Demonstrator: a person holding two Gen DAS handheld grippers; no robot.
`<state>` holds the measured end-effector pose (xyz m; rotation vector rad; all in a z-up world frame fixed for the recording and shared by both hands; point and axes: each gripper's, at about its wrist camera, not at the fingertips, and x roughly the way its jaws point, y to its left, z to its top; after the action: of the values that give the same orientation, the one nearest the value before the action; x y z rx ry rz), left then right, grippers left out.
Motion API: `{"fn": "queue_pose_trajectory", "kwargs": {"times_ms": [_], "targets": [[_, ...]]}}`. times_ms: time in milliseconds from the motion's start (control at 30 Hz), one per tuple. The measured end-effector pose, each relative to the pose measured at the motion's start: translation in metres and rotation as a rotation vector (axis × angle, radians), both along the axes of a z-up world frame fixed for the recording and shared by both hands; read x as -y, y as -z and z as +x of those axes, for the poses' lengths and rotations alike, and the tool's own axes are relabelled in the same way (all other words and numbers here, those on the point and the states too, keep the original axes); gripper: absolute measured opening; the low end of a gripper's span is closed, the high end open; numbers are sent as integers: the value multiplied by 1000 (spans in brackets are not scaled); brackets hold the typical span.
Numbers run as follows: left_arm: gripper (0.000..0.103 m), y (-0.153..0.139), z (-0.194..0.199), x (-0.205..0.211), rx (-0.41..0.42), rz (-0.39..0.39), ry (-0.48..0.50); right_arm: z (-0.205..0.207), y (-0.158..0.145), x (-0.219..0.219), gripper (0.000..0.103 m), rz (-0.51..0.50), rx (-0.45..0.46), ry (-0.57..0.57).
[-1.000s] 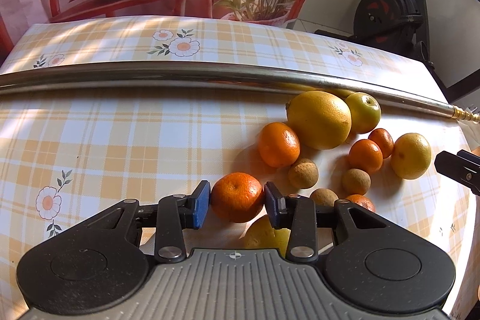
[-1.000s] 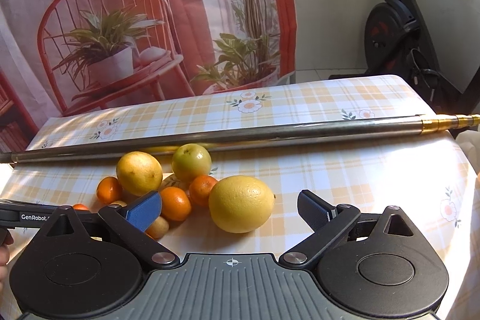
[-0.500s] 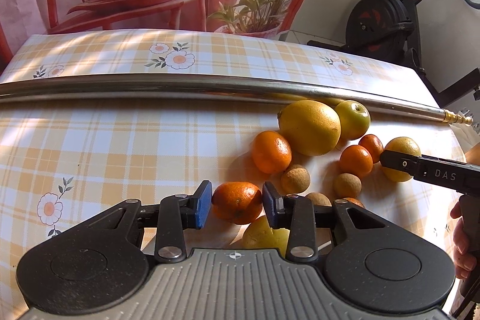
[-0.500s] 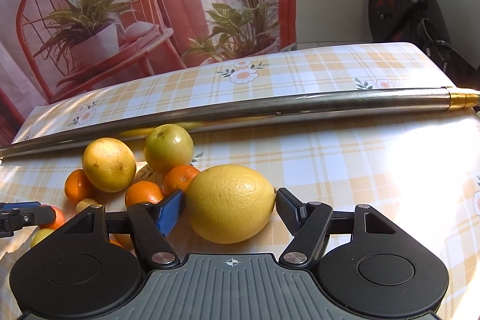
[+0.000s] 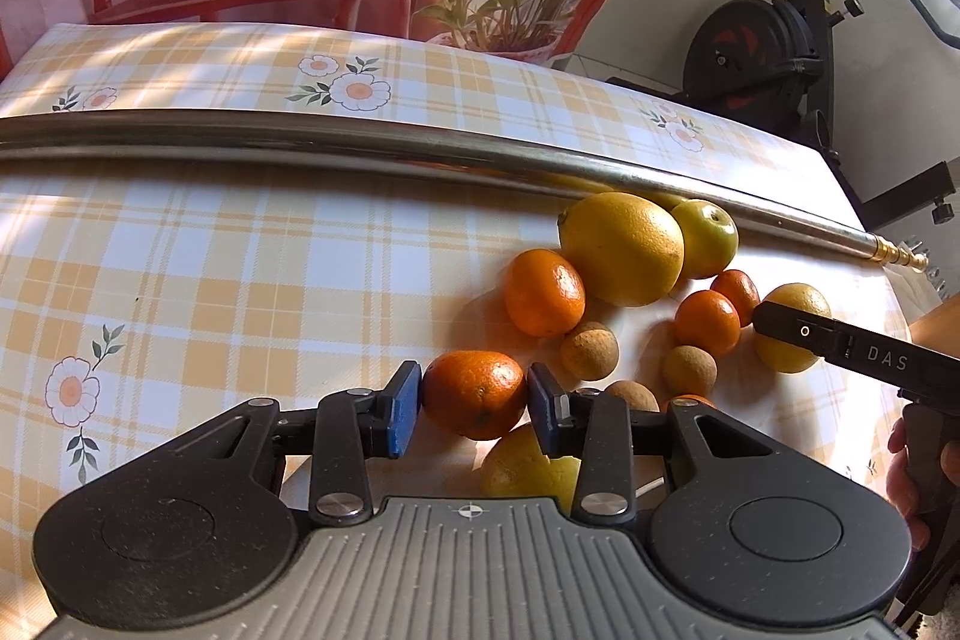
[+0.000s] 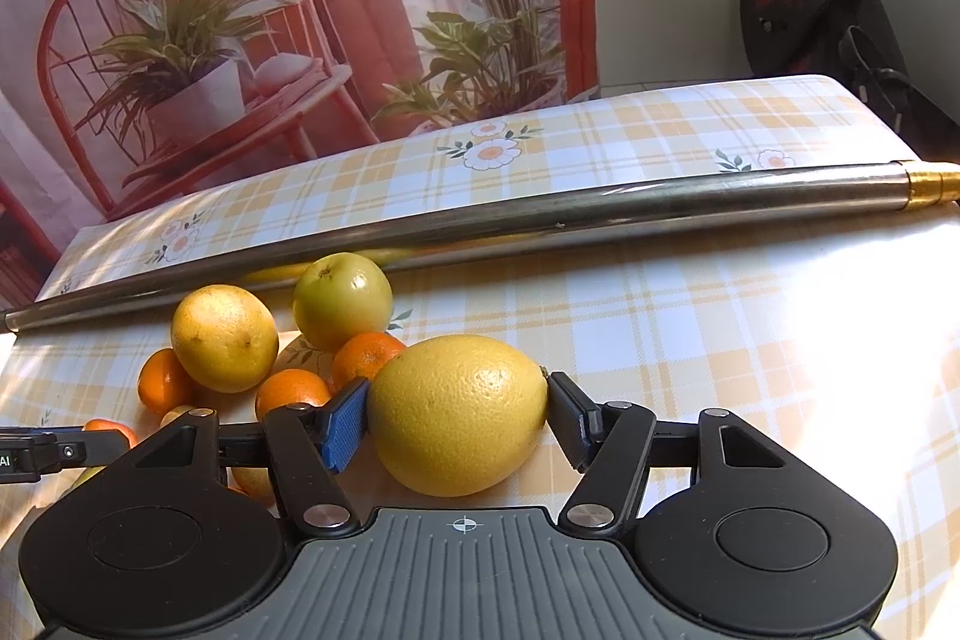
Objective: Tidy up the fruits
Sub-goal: 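Close the right tool on the large yellow grapefruit while the left tool holds the orange, then carry the orange and grapefruit over the white plate and open both tools to drop them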
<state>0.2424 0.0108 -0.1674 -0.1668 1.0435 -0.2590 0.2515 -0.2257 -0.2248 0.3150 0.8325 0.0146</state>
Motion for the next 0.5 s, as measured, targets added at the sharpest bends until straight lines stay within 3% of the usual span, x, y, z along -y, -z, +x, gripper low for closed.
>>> {"fn": "queue_pose_trajectory", "kwargs": {"times_ms": [167,500], "targets": [[39,-8,-10,3,58,36,22,-5,-1,2,59,35,-6,23],[39,-28,-25,2,116,18,33,-30,-16,-1,59,66,23,54]]}}
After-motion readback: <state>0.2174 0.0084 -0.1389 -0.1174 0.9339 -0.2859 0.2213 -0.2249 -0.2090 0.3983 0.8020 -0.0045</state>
